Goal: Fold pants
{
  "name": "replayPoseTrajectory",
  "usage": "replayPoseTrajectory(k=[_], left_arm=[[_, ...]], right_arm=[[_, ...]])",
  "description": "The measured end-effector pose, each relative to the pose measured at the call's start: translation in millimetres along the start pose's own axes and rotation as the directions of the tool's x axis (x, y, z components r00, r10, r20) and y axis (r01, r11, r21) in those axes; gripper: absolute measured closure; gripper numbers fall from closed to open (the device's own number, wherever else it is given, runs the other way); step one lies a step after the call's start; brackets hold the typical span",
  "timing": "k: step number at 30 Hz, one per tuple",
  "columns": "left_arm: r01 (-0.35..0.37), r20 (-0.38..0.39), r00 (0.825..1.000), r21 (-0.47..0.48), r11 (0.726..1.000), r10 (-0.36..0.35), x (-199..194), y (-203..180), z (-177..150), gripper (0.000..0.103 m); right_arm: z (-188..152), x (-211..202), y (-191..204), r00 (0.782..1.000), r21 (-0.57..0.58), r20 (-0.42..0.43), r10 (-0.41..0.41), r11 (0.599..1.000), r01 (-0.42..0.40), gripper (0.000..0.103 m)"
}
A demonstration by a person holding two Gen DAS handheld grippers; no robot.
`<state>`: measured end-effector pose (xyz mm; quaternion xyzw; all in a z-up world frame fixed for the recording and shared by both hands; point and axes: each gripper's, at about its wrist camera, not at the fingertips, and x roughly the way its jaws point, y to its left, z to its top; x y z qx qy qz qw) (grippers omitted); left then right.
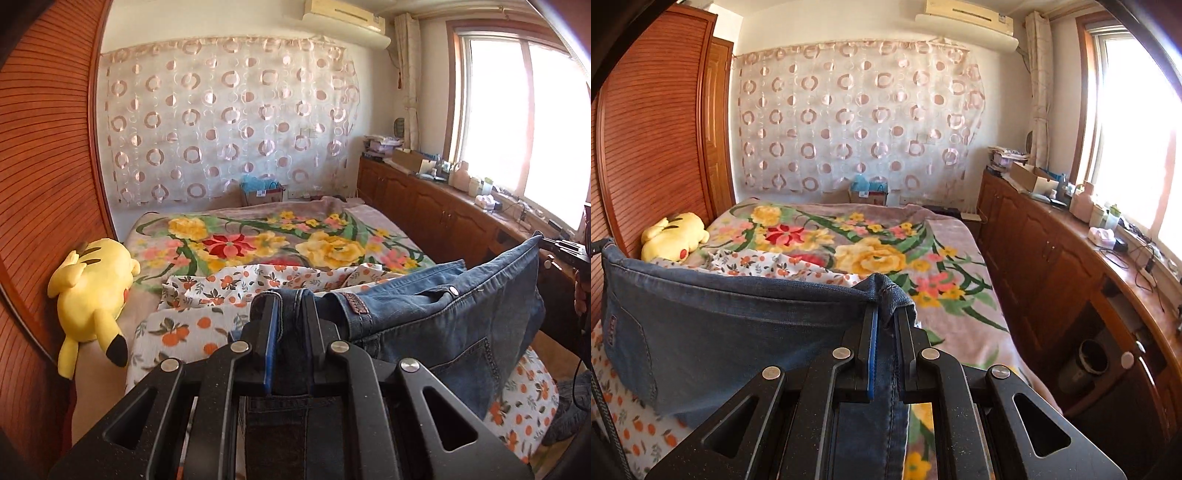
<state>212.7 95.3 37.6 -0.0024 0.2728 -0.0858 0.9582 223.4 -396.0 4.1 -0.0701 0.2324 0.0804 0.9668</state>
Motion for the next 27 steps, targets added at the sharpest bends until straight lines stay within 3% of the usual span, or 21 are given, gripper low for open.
replayPoseTrajectory(k=[5,12,18,27], left_arm=[[-0.011,-0.084,0.996,0.000,1.000,0.011,61,12,2,0.090],[-0.028,-0.165,0.986,-0.028,0.999,0.023,115,26,-7,0.090],[-0.037,-0.211,0.977,-0.036,0.999,0.029,134,33,-17,0.090],[-0.035,-0.203,0.979,-0.043,0.998,0.025,132,36,-12,0.089]], right_arm=[[12,58,6,0.997,-0.016,-0.071,-0.001,1.000,0.000,0.096],[24,127,14,0.990,-0.012,-0.142,0.016,1.000,-0.018,0.096],[40,163,12,0.981,-0.016,-0.194,0.010,1.000,-0.013,0.096],[57,172,17,0.976,-0.033,-0.205,-0.071,0.997,0.066,0.098]])
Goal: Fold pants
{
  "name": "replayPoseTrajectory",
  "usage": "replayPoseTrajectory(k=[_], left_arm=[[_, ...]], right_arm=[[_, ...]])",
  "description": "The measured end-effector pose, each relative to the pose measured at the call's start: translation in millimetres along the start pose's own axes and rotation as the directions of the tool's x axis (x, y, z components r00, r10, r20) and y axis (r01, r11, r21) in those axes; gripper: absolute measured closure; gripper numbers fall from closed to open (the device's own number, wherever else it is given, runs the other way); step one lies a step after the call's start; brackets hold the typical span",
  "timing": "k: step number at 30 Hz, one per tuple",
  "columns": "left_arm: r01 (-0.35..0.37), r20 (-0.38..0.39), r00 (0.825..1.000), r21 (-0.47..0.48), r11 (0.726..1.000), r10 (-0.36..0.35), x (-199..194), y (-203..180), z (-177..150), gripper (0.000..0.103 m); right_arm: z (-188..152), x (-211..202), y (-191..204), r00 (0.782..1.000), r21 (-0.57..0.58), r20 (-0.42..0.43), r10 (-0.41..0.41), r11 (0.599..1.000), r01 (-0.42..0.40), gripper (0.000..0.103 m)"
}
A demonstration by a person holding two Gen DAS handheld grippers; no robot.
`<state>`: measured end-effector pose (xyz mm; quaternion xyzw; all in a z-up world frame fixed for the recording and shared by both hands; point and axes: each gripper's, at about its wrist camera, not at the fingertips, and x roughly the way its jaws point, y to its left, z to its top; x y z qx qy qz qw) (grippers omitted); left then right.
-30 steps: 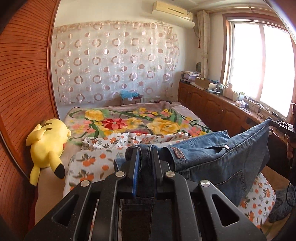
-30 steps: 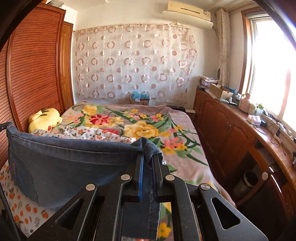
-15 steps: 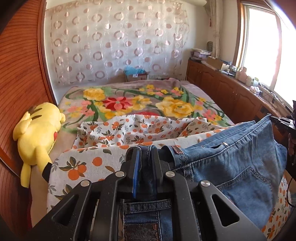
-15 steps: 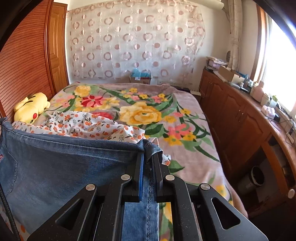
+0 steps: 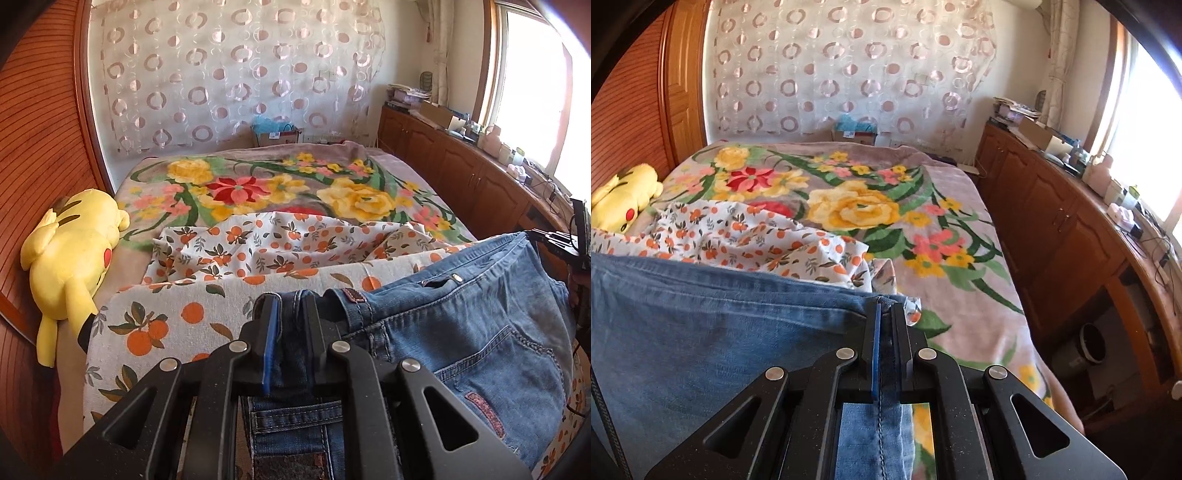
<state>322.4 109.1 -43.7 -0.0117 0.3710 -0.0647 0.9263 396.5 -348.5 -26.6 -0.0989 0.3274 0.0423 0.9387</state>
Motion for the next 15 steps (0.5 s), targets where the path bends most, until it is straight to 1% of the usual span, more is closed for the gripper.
replayPoseTrajectory(k=[2,4,6,7,9,10,11,12,13,14,15], left_arm=[[-0.002,0.004,1.000,0.004,1.000,0.002,0,1,3,0.089],[-0.011,-0.002,1.000,0.012,1.000,0.011,0,1,3,0.087],[-0.039,-0.008,0.999,0.011,0.999,0.039,0,3,2,0.083],[-0.039,-0.008,0.999,0.007,0.999,0.039,-1,4,2,0.078],[-0.036,-0.011,0.999,-0.009,0.999,0.036,-5,8,0,0.070],[-0.037,-0.012,0.999,-0.010,0.999,0.037,-7,8,-1,0.069],[-0.038,-0.012,0.999,-0.003,0.999,0.038,-10,7,-2,0.064],[-0.035,-0.004,0.999,0.004,0.999,0.035,-13,5,-4,0.052],[-0.028,0.002,1.000,0.011,1.000,0.028,-17,3,-5,0.050],[-0.024,0.001,1.000,0.015,1.000,0.024,-19,1,-7,0.050],[-0.022,-0.001,1.000,0.020,1.000,0.022,-20,-1,-8,0.050]], right_arm=[[2,0,-1,1.000,0.020,-0.001,0.013,1.000,-0.013,0.098],[4,-3,0,1.000,0.027,0.002,0.027,0.999,-0.027,0.098],[1,-5,1,0.999,0.029,0.011,0.047,0.998,-0.047,0.098],[0,-6,2,0.999,0.032,0.012,0.050,0.998,-0.050,0.098],[-4,-9,2,0.998,0.035,0.010,0.066,0.997,-0.066,0.098],[-6,-10,2,0.997,0.037,0.009,0.076,0.996,-0.076,0.098],[-6,-9,0,0.997,0.037,0.007,0.074,0.997,-0.074,0.097],[-7,-10,-1,0.998,0.037,0.008,0.062,0.997,-0.062,0.095],[-6,-11,-1,0.998,0.037,0.011,0.055,0.998,-0.055,0.089],[-6,-12,-2,0.998,0.041,0.017,0.059,0.997,-0.060,0.082],[-5,-13,-4,0.997,0.049,0.023,0.068,0.996,-0.069,0.079]])
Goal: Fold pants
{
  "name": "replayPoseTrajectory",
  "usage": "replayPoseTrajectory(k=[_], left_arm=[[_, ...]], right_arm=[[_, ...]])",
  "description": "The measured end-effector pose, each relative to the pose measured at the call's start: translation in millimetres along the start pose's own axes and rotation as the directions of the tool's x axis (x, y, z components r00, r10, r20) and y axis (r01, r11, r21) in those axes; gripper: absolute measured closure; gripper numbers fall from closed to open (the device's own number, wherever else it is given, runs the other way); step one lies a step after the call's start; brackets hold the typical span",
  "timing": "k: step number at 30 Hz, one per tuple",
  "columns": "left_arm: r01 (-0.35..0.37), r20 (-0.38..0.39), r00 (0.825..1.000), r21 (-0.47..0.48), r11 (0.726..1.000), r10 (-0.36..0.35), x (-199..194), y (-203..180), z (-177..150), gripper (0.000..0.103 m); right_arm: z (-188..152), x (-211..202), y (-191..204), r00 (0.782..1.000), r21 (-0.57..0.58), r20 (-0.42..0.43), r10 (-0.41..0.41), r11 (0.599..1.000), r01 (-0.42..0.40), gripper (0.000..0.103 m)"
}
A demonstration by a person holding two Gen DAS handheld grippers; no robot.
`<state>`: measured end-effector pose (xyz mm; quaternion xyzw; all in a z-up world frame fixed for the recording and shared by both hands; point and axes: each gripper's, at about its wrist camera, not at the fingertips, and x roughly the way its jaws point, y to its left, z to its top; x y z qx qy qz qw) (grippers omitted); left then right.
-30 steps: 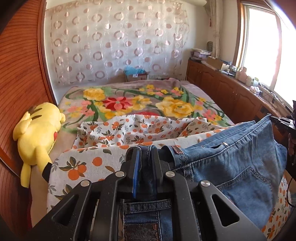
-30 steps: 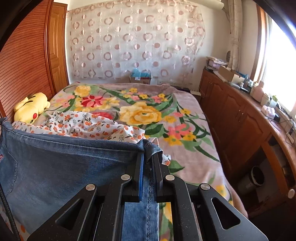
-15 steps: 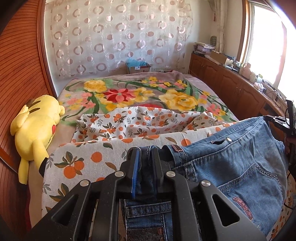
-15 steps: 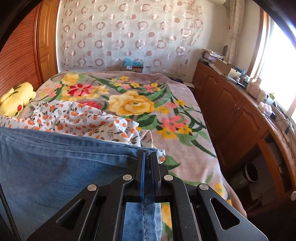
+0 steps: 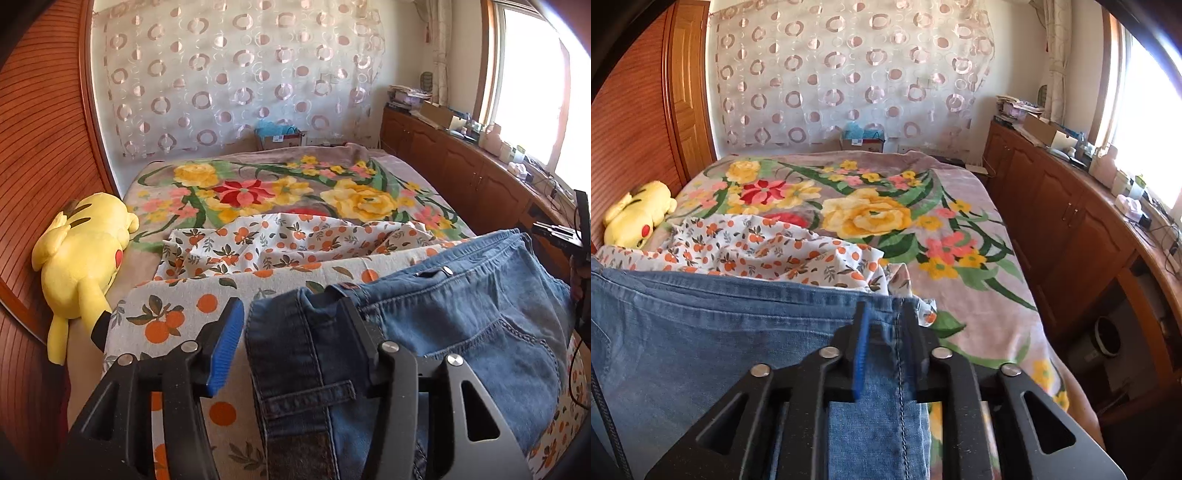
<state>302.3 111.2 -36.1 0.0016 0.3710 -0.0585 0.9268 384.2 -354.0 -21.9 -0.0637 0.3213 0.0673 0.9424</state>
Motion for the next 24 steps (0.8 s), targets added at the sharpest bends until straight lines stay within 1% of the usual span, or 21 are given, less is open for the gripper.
replayPoseTrajectory(k=[2,4,6,8,11,13,16,19,20,21,22,23,24], left_arm=[[0.001,-0.001,1.000,0.015,1.000,-0.001,-2,-4,-2,0.049],[-0.015,0.002,1.000,0.040,0.999,0.015,-3,-8,-6,0.044],[-0.031,0.002,1.000,0.049,0.998,0.031,-2,-7,-9,0.040],[-0.035,-0.008,0.999,0.045,0.998,0.035,1,-3,-12,0.039],[-0.054,-0.029,0.998,0.023,0.998,0.055,8,9,-17,0.039],[-0.057,-0.038,0.998,0.015,0.998,0.057,11,14,-19,0.038],[-0.022,-0.073,0.997,-0.018,1.000,0.021,21,22,-21,0.037],[-0.001,-0.075,0.997,-0.026,1.000,-0.001,28,24,-20,0.037],[0.010,-0.075,0.997,-0.031,0.999,-0.012,30,24,-19,0.037],[0.028,-0.074,0.997,-0.039,0.999,-0.031,31,24,-19,0.040],[0.042,-0.077,0.996,-0.046,0.998,-0.046,33,25,-18,0.046],[0.068,-0.084,0.994,-0.060,0.996,-0.073,35,26,-18,0.050],[0.086,-0.087,0.992,-0.067,0.994,-0.092,36,26,-18,0.060]], right_arm=[[0,0,-4,1.000,0.020,0.005,0.011,1.000,-0.011,0.065],[-1,1,-5,1.000,0.019,0.002,0.019,1.000,-0.019,0.060],[-2,8,-2,0.999,0.009,-0.030,0.034,0.999,-0.034,0.060],[-4,20,-2,0.995,0.003,-0.086,0.051,0.999,-0.051,0.060],[-2,35,-7,0.989,0.006,-0.140,0.047,0.999,-0.047,0.060],[0,42,-13,0.986,0.031,-0.161,0.050,0.998,-0.045,0.060],[-2,51,-22,0.980,0.079,-0.179,0.087,0.994,-0.073,0.060],[1,51,-26,0.980,0.095,-0.170,0.102,0.992,-0.086,0.060],[2,51,-26,0.981,0.097,-0.166,0.102,0.992,-0.086,0.068],[1,49,-27,0.982,0.095,-0.164,0.098,0.992,-0.084,0.073],[1,47,-26,0.982,0.091,-0.160,0.100,0.992,-0.086,0.081],[1,44,-26,0.983,0.087,-0.153,0.102,0.992,-0.090,0.087],[-1,41,-25,0.985,0.085,-0.140,0.100,0.992,-0.089,0.089]])
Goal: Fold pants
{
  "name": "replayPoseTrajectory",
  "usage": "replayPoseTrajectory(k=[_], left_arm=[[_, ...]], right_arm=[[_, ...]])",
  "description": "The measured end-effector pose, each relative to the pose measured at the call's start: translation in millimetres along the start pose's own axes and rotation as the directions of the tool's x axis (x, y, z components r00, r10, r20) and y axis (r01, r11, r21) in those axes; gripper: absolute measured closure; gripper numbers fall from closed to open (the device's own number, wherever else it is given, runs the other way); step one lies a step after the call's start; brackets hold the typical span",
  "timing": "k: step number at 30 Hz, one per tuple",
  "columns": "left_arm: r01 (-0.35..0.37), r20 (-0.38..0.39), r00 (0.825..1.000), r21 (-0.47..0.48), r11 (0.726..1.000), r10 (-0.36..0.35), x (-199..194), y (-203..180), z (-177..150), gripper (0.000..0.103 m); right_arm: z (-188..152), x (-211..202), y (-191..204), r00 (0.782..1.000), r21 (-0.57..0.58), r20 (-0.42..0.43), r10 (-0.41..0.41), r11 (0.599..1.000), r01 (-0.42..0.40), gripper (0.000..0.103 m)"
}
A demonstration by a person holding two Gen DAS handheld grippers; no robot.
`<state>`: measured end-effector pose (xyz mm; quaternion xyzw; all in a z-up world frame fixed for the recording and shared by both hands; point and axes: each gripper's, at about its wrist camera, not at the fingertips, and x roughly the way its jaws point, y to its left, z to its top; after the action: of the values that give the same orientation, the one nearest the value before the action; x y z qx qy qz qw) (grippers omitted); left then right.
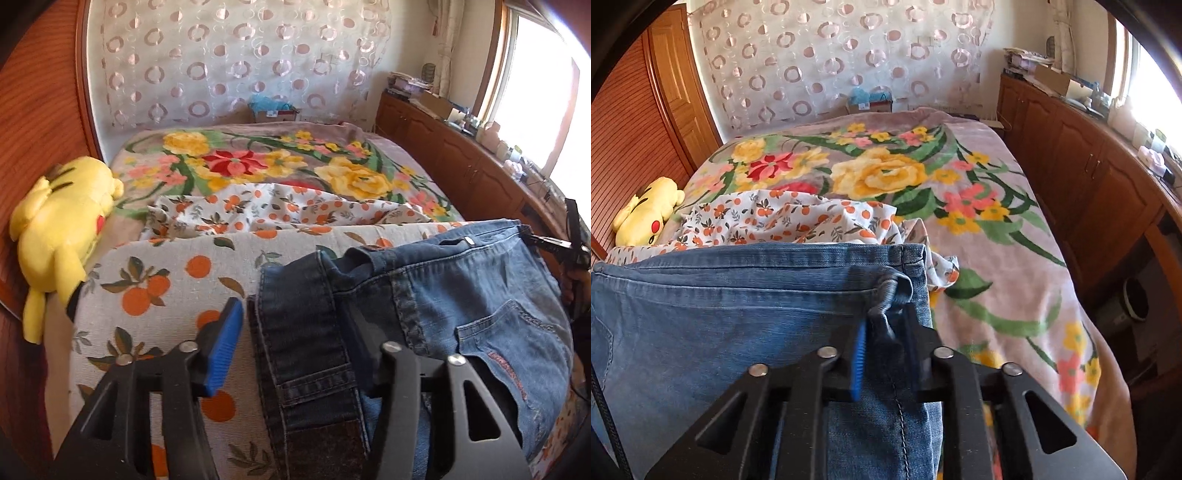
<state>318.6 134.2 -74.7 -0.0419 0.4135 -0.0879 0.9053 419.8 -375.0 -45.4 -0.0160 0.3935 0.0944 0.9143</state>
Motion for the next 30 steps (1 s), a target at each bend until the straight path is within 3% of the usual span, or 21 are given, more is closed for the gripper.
replayPoseTrajectory(k=[2,6,12,16,25,30], left_arm=[[-0.001,-0.011,1.000,0.022,1.000,0.001,3,-3,-2,0.064],[-0.014,-0.001,1.000,0.072,0.997,0.014,0,-16,-4,0.101],[-0.056,0.120,0.991,0.053,0.997,0.050,-36,-16,3,0.101],[-0.080,0.143,0.987,0.050,0.996,0.072,-44,-12,11,0.101],[-0.162,0.112,0.982,0.058,0.985,0.155,-20,-6,13,0.101],[-0.199,0.125,0.974,0.086,0.976,0.188,-26,-16,5,0.101]], right_arm=[[-2,-10,3,0.999,-0.007,0.043,-0.013,1.000,0.013,0.093],[-8,-32,9,0.989,-0.001,0.143,-0.030,1.000,0.031,0.094],[-6,-56,12,0.969,0.006,0.243,-0.043,0.999,0.043,0.095],[-6,-51,25,0.959,-0.012,0.269,-0.087,0.995,0.094,0.094],[-10,17,45,0.987,-0.067,0.073,-0.145,0.986,0.150,0.094],[-19,1,42,0.989,-0.048,0.074,-0.131,0.990,0.134,0.074]])
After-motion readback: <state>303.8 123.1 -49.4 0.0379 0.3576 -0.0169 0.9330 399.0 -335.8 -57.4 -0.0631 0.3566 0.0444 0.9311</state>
